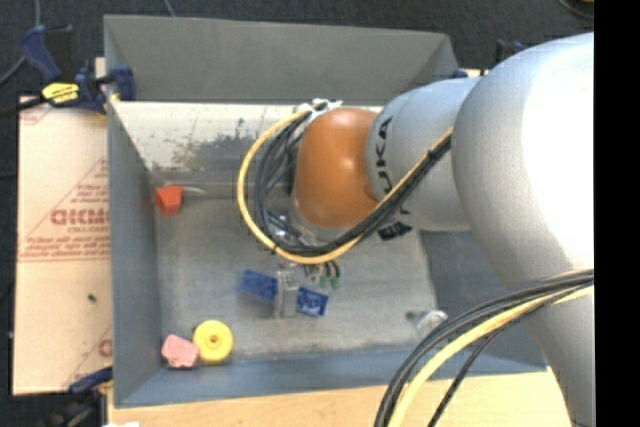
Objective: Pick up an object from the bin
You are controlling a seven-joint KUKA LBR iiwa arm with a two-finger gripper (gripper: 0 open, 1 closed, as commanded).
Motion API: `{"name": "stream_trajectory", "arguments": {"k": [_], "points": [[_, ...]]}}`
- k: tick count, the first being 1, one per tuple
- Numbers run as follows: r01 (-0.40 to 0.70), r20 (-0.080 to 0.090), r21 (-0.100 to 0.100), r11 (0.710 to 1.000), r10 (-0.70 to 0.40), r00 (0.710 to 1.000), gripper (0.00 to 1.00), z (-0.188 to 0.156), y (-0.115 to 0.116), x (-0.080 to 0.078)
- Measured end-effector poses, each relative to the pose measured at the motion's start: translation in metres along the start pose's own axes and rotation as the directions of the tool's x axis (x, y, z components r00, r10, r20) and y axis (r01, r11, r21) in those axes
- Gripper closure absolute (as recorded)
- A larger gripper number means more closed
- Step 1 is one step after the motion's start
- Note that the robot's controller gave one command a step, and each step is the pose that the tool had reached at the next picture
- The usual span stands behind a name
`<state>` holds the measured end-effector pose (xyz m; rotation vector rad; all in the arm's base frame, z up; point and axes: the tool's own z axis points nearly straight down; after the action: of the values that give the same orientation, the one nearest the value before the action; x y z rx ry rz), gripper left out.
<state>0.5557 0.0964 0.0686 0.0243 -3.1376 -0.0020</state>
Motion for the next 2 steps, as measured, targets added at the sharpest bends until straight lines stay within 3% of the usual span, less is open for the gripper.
{"name": "stream_trajectory", "arguments": {"k": [1,2], "points": [[0.026,0.007,0.002,1.0,-0.026,1.0,0.0,-0.052,-0.009,0.029],[0.001,0.005,-0.001,1.0,-0.001,1.0,0.0,-0.001,-0.001,-0.001]]}}
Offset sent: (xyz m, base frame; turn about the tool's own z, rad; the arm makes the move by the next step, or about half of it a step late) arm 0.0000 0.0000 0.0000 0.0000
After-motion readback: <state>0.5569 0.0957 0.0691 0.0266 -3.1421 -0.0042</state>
